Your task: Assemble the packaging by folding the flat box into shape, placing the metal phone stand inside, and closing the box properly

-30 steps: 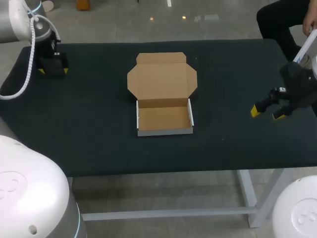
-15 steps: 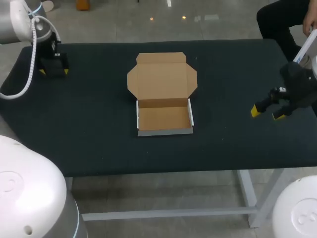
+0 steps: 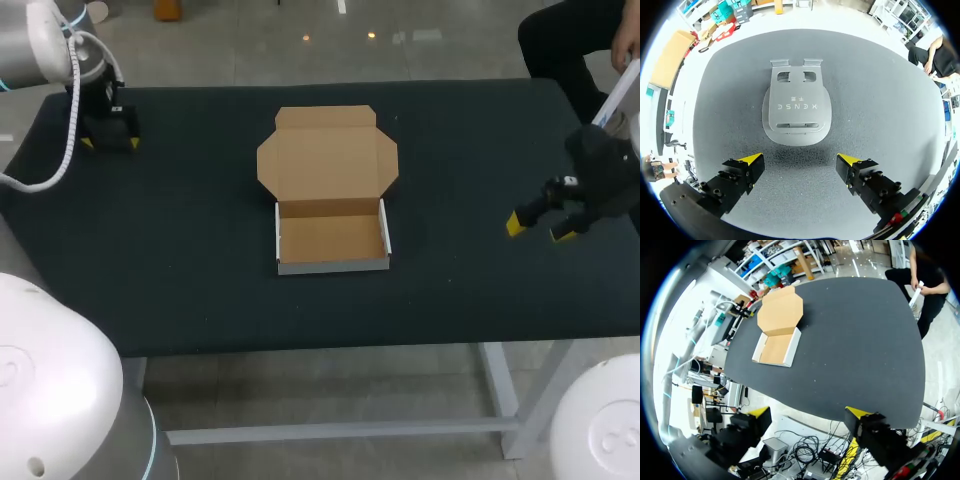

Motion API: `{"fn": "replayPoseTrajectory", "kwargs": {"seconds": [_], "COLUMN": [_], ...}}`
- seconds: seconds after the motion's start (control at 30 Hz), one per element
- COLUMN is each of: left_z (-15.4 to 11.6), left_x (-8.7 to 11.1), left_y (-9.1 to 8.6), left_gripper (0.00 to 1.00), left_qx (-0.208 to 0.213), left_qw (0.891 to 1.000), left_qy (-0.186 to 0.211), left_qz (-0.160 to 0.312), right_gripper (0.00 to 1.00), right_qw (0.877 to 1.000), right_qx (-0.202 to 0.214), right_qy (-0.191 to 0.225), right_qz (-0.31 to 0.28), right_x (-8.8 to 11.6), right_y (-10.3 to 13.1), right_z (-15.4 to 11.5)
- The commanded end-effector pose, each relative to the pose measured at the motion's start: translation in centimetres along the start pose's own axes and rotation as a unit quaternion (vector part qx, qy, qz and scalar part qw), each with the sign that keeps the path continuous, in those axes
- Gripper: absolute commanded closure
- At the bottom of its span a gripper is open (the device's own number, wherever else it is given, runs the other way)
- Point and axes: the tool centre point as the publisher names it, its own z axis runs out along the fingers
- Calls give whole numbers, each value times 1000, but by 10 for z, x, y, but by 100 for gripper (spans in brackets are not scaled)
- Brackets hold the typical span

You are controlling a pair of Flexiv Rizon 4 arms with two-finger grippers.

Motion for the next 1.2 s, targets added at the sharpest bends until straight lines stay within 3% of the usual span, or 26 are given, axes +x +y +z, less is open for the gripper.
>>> {"fn": "replayPoseTrajectory", "kwargs": {"seconds": [0.03, 1.2], "left_z": [8, 15], "left_x": [-3, -4], "left_y": [-13, -43], "left_gripper": [0, 0], "left_qx": [-19, -18], "left_qw": [1000, 1000], "left_qy": [2, -2], "left_qz": [0, 6], "right_gripper": [0, 0], "right_qw": [1000, 1000], "right_qx": [2, 2], "right_qy": [2, 2], "right_qz": [0, 0], "right_x": [0, 0], "right_y": [0, 0], "right_z": [-3, -3]}}
